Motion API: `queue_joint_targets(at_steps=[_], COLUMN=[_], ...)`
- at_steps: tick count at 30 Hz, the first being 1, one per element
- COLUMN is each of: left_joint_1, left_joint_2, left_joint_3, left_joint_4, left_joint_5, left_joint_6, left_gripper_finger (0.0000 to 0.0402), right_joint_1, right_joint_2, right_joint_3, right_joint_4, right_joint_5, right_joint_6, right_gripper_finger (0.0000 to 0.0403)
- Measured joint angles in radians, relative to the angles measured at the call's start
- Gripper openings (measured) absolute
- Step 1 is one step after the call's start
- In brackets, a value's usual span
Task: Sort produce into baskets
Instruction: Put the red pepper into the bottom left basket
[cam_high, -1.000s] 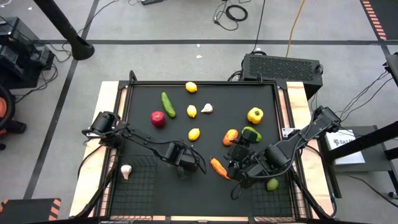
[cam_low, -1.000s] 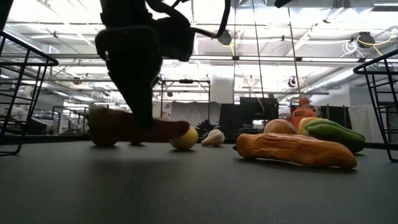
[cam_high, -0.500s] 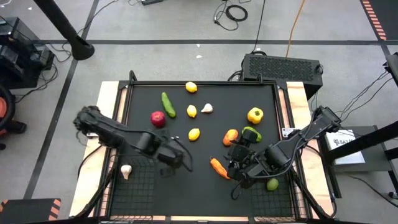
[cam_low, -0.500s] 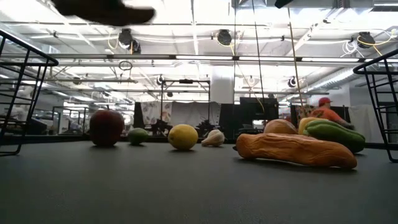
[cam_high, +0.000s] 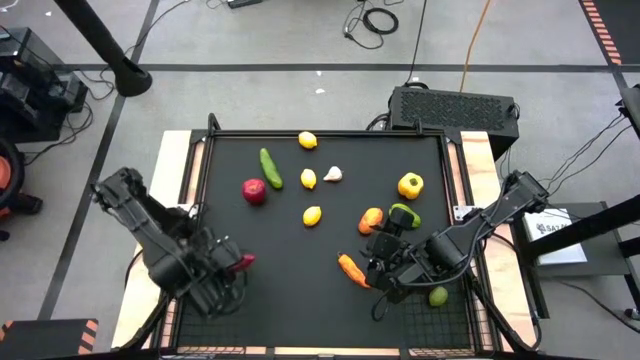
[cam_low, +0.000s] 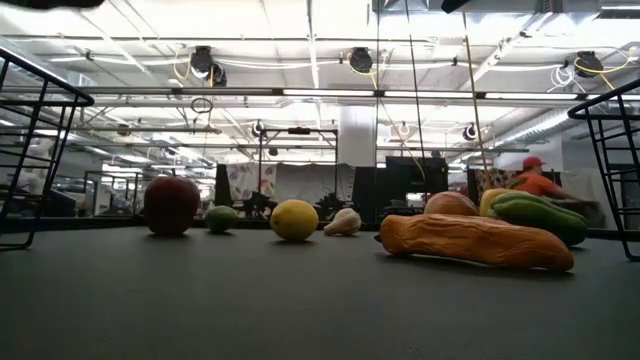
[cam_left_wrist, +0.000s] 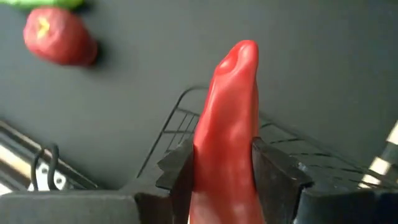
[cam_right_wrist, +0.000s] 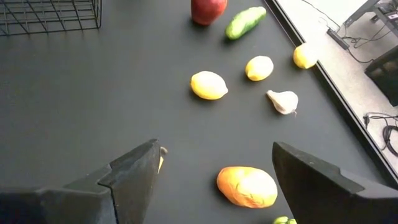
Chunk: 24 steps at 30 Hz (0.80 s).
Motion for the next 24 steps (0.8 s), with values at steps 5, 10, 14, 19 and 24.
queue_joint_targets(at_steps=[5, 10, 14, 19, 24], left_joint_1=[-0.063, -0.090, -0.091, -0.091, -0.091], left_joint_2=[0.000, 0.000, 0.000, 0.000, 0.001], left_joint_3=[-0.101, -0.195, -0.252, -0.291, -0.303], left_joint_4=[0.012, 0.065, 0.127, 0.197, 0.229], left_joint_5=[0.015, 0.070, 0.128, 0.145, 0.144], left_joint_6=[-0.217, -0.374, -0.392, -0.386, -0.343], left_gripper_finger=[0.0144, 0.0144, 0.0144, 0.0153, 0.0190], right_joint_1=[0.000, -0.002, -0.005, -0.015, -0.028], right_joint_2=[0.000, 0.000, 0.000, 0.000, 0.000], right_joint_3=[0.000, 0.000, 0.000, 0.000, 0.000], right_joint_4=[0.013, 0.016, 0.016, 0.016, 0.021], right_joint_5=[0.002, 0.006, 0.006, 0.005, 0.004], right_joint_6=[0.000, 0.000, -0.009, -0.026, -0.026], right_gripper_finger=[0.0300, 0.0300, 0.0300, 0.0300, 0.0300])
